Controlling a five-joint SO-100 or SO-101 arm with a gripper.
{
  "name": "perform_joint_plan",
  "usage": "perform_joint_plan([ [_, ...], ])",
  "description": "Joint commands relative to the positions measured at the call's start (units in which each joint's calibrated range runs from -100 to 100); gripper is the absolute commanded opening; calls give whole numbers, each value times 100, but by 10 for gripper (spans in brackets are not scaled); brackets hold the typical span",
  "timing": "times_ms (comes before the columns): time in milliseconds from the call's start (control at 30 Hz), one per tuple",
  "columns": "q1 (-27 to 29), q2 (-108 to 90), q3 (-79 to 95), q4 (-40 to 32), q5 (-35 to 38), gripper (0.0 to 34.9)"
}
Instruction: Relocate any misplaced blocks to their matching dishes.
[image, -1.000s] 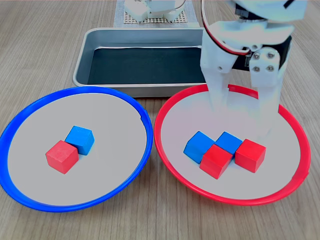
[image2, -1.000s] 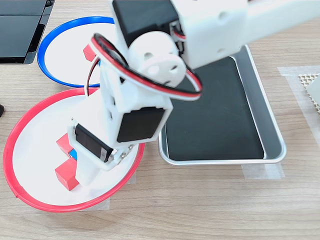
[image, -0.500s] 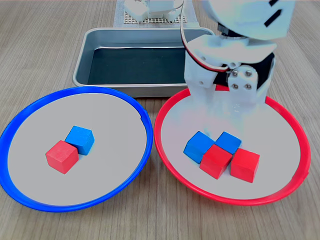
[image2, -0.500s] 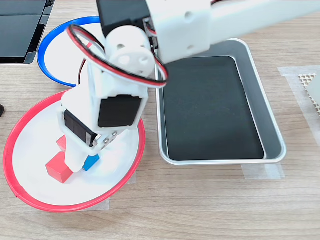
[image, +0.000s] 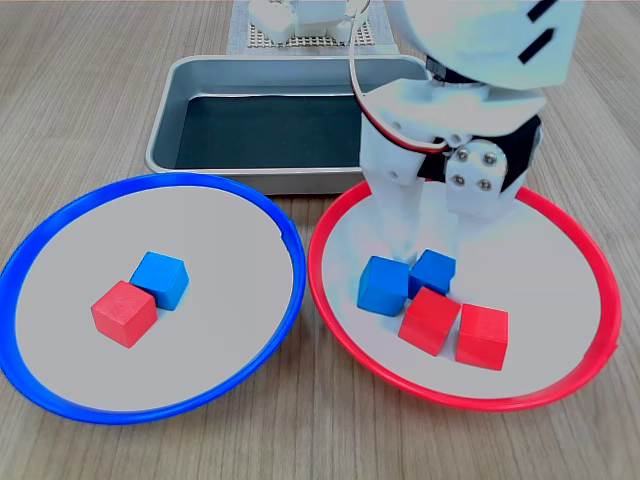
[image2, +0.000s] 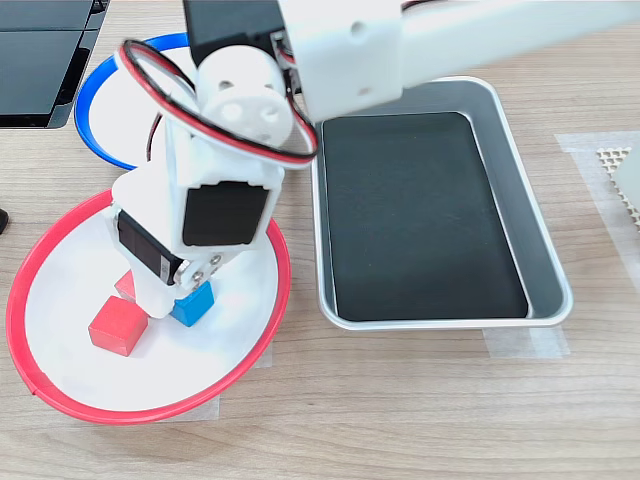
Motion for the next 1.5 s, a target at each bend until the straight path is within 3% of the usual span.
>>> perform_joint_plan([
  [0, -84, -79, -240, -38, 15, 4],
  [333, -159, -233, -322, 3, -161, 4],
  [600, -244, -856, -768, 441, -283, 4],
  [733, 1, -1256, -686, 499, -156, 4],
  [1133, 1563, -1708, -76, 193, 488, 4],
  [1467, 1911, -1666, 752, 12, 1070, 4],
])
